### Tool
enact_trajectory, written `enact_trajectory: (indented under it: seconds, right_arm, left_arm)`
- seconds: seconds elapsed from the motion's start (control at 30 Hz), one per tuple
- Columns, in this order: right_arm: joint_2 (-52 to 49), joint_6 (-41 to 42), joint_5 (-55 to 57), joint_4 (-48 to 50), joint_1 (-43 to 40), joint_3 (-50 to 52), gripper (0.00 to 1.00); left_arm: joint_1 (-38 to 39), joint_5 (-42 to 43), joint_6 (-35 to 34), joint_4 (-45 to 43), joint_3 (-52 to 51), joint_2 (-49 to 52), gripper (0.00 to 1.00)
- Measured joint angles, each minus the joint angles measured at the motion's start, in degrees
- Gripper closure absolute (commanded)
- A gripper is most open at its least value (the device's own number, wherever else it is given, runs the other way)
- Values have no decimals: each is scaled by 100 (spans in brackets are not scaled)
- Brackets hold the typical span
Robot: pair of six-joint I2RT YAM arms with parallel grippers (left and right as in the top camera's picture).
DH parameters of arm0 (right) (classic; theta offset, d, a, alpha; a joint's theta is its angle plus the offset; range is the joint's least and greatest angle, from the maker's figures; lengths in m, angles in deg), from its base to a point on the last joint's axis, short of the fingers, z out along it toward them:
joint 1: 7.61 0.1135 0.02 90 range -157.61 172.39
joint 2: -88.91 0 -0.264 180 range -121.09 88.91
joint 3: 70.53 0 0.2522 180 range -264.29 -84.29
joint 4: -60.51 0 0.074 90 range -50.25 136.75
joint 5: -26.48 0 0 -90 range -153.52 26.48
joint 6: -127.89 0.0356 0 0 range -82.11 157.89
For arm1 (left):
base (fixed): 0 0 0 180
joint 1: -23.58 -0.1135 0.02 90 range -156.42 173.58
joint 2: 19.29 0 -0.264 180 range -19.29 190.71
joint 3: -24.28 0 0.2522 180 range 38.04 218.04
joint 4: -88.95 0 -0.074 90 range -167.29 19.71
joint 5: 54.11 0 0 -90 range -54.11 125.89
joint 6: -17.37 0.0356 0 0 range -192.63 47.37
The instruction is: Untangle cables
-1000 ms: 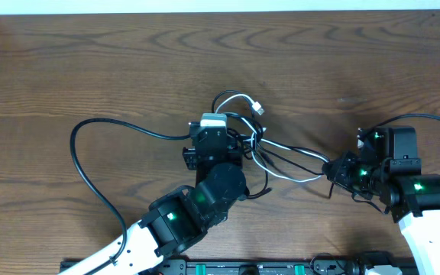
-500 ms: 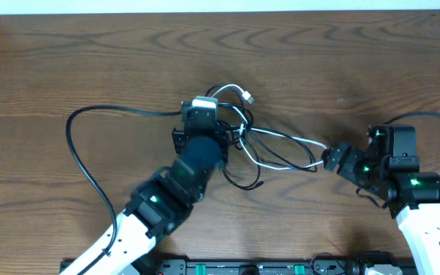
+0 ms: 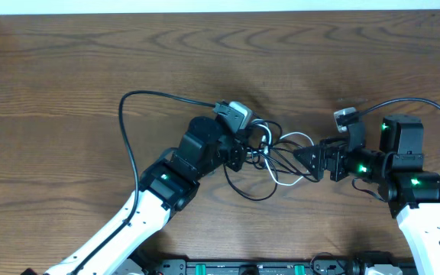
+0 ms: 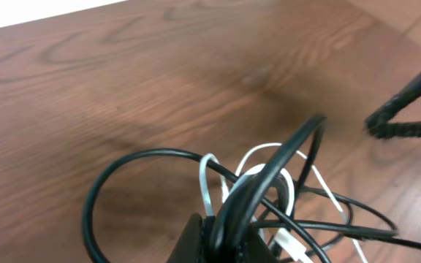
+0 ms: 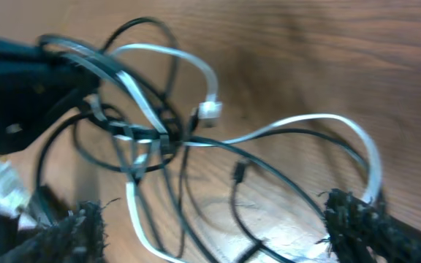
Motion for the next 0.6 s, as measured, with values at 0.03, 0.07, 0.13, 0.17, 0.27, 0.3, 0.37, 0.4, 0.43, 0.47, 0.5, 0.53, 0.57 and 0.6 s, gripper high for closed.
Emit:
enact_trajectory:
  seconds: [0.03,0.07,0.13,0.17,0.27,0.3,0.37,0.4,0.43,0.47,0.5,0.53,0.57,0.6]
  right_arm:
    - [0,-35,-76,-11,28,2,13]
    - [0,-39,-114,-11,46,2,14]
    - [0,-66,-175,-7,173,4,20]
    - [0,-83,-177,2,282,4,20]
    - [0,76,105,22,619,4,22]
    - [-11,181,271,28,702,4,22]
    - [-79,568,852,72,938,4,23]
    - [-127,741,1115,136,1019,4,23]
    - [-181,925,1338,232,1086,4,24]
    - [-243,1082,1545,326,1139,4,26]
    - [-299,1211,1703,411,1176,4,27]
    - [-365,1346,1840,514,1207,4,27]
    - [-417,1469,1952,590,1231,4,28]
    - [-444,1554,2055,616,1257,2,27]
  left_arm:
    - [0,76,-24,-57,0,24,92]
    - [0,146,-63,-114,0,39,92]
    - [0,313,-201,-284,0,44,92]
    - [0,413,-273,-391,0,44,92]
    - [0,815,-535,-662,0,44,92]
    - [0,940,-610,-743,0,44,92]
    - [-4,1405,-837,-962,2,44,92]
    - [-4,1598,-901,-1036,2,44,92]
    - [-11,1849,-966,-1119,2,44,92]
    - [-20,2103,-1014,-1174,0,44,92]
    - [-26,2341,-1047,-1198,0,44,92]
    - [-31,2592,-1088,-1198,0,44,92]
    - [-33,2796,-1104,-1189,0,57,92]
    - [-42,2983,-1123,-1189,0,81,92]
